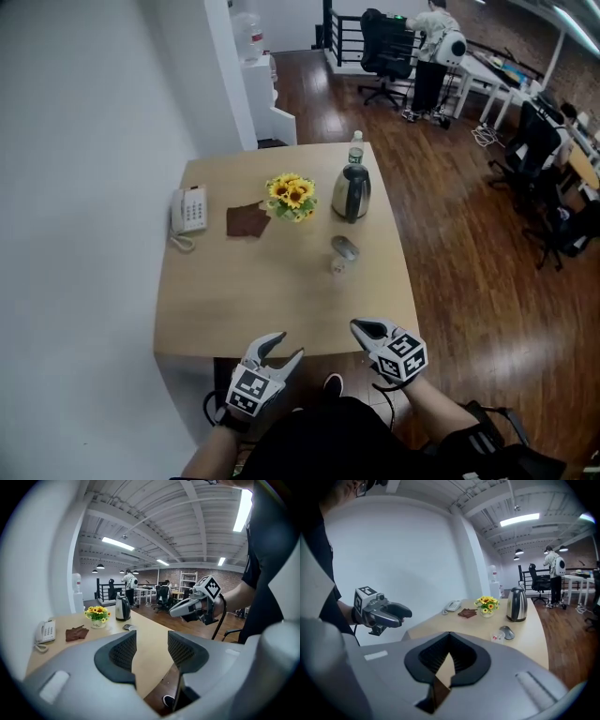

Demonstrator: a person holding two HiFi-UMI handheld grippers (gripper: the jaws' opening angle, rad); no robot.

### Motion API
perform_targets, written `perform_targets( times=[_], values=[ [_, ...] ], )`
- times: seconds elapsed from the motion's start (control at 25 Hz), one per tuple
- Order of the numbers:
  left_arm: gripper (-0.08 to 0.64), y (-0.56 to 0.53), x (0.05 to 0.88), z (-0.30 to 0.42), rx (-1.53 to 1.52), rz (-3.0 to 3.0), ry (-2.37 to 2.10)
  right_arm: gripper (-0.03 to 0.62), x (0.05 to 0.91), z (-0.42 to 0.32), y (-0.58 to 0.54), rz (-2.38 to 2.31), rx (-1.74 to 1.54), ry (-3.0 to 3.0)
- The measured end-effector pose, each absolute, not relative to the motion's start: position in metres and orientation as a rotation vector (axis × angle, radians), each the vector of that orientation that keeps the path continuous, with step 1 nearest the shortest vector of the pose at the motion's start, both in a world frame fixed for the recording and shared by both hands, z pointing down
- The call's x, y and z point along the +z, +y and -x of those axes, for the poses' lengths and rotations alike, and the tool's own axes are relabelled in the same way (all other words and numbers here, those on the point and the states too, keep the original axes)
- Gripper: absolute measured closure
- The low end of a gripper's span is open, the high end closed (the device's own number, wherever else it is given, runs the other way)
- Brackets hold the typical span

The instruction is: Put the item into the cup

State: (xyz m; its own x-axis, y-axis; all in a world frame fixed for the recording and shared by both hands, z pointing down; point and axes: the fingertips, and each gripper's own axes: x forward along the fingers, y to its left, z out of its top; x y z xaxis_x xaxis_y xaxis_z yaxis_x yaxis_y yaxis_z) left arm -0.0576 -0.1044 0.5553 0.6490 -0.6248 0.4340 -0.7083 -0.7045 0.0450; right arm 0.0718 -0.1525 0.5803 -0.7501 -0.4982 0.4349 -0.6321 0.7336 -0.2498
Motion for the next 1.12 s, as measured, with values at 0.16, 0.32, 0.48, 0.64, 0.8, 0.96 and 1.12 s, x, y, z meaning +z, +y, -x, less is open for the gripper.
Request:
perform_targets(
  times=[0.16,0.32,0.48,0.64,0.8,0.96,1.12],
  values=[
    [0.356,-0.063,0.548,0.070,0.565,-2.696,-1.055,0.585,0.563,-0.052,-0.107,-0.935,0.571,-2.628],
    [0.356,-0.013,0.548,0.086,0.560,-2.712,-1.023,0.584,0.543,-0.032,-0.056,-0.977,0.570,-2.664],
    [0.356,0.032,0.549,0.102,0.549,-2.716,-0.999,0.584,0.529,-0.016,-0.008,-0.999,0.569,-2.692],
    [0.356,0.066,0.551,0.110,0.536,-2.717,-0.979,0.584,0.524,-0.009,0.034,-1.011,0.575,-2.701],
    [0.356,0.087,0.549,0.113,0.518,-2.731,-0.962,0.584,0.518,-0.003,0.069,-1.003,0.600,-2.715],
    [0.356,0.100,0.539,0.110,0.479,-2.746,-0.964,0.584,0.517,0.003,0.094,-0.975,0.630,-2.721],
    [0.356,0.106,0.533,0.107,0.457,-2.755,-0.979,0.584,0.515,0.008,0.110,-0.933,0.633,-2.733]
  ],
)
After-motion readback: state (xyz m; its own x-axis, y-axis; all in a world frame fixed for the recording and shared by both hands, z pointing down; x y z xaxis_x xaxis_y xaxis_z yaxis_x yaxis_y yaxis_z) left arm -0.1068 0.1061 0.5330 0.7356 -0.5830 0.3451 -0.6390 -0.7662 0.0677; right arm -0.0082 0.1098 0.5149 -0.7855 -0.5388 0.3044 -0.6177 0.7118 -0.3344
